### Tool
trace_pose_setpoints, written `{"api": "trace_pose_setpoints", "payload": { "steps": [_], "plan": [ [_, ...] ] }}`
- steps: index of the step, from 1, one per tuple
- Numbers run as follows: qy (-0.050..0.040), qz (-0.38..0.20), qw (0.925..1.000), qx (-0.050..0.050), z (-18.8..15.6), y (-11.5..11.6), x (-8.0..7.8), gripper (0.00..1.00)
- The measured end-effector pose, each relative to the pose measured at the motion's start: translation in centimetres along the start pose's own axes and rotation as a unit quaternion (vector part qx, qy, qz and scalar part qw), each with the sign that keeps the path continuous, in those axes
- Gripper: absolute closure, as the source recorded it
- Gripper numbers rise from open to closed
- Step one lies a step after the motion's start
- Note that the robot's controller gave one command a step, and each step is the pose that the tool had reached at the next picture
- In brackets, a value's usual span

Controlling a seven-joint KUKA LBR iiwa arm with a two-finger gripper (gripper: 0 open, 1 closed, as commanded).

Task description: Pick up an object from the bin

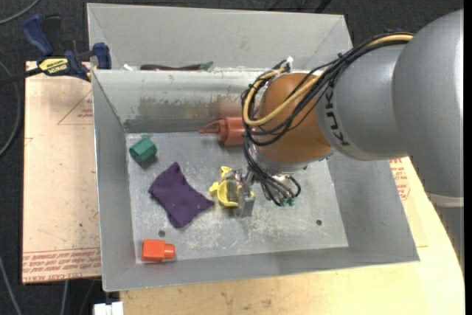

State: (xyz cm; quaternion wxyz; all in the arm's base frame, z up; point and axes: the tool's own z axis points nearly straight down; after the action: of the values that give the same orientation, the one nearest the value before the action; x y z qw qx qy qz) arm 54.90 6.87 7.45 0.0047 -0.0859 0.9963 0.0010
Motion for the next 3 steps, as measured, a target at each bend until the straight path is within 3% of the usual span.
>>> {"api": "trace_pose_setpoints", "payload": {
  "steps": [1, 2, 3],
  "plan": [
    [0.0004, 0.000, 1.0000, 0.000, 0.0, 0.0, 0.0, 1.00],
    [-0.0018, 0.026, 0.9997, -0.001, -12.5, 0.4, -1.3, 1.00],
    [-0.0016, 0.026, 0.9997, -0.001, -12.5, 0.4, -1.2, 1.00]
  ]
}}
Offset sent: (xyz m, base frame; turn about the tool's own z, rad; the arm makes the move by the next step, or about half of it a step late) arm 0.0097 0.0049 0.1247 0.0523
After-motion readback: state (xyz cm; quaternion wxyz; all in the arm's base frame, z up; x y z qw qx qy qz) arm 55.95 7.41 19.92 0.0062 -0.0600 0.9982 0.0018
